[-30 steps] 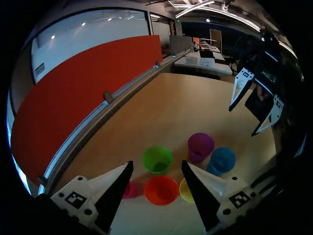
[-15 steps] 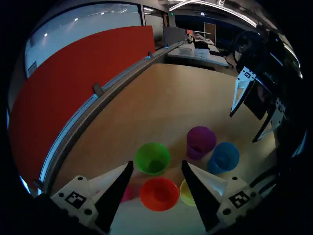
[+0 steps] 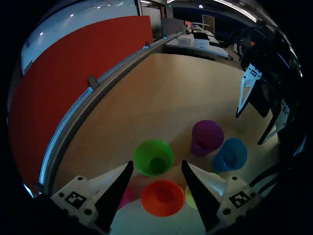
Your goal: Pour water
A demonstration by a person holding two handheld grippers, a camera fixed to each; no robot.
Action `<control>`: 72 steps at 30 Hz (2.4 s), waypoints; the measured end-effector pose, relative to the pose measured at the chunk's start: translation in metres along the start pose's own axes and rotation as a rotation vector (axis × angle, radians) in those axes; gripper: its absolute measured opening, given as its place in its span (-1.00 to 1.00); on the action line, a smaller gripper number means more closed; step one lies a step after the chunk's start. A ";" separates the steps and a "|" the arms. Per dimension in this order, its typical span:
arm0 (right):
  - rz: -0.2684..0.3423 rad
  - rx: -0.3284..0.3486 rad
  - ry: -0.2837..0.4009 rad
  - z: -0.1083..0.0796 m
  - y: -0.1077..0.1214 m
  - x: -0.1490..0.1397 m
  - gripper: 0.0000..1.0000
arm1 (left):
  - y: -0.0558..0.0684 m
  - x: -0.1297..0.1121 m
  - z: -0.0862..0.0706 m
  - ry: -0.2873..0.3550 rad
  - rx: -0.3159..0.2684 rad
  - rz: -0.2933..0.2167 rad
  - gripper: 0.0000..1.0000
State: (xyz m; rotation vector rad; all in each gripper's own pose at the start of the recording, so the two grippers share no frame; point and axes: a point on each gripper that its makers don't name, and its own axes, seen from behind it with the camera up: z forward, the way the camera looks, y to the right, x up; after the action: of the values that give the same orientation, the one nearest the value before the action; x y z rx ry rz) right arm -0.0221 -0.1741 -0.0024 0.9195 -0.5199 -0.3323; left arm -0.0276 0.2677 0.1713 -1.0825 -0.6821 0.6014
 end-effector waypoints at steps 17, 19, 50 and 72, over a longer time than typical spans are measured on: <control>0.012 0.026 -0.017 0.012 -0.006 -0.021 1.00 | 0.006 -0.009 0.018 -0.072 -0.017 0.029 0.82; 0.013 0.028 -0.018 0.013 -0.006 -0.021 1.00 | 0.005 -0.010 0.019 -0.077 -0.016 0.028 0.82; 0.012 0.038 -0.017 0.019 -0.006 -0.025 1.00 | -0.011 -0.016 0.024 -0.102 0.012 0.000 0.82; 0.016 0.045 -0.017 0.023 -0.007 -0.025 1.00 | -0.009 -0.023 0.042 -0.121 0.012 -0.003 0.83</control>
State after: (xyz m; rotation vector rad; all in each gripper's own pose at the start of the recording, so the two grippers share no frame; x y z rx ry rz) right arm -0.0558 -0.1818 -0.0038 0.9559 -0.5522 -0.3152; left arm -0.0727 0.2722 0.1880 -1.0400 -0.7839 0.6709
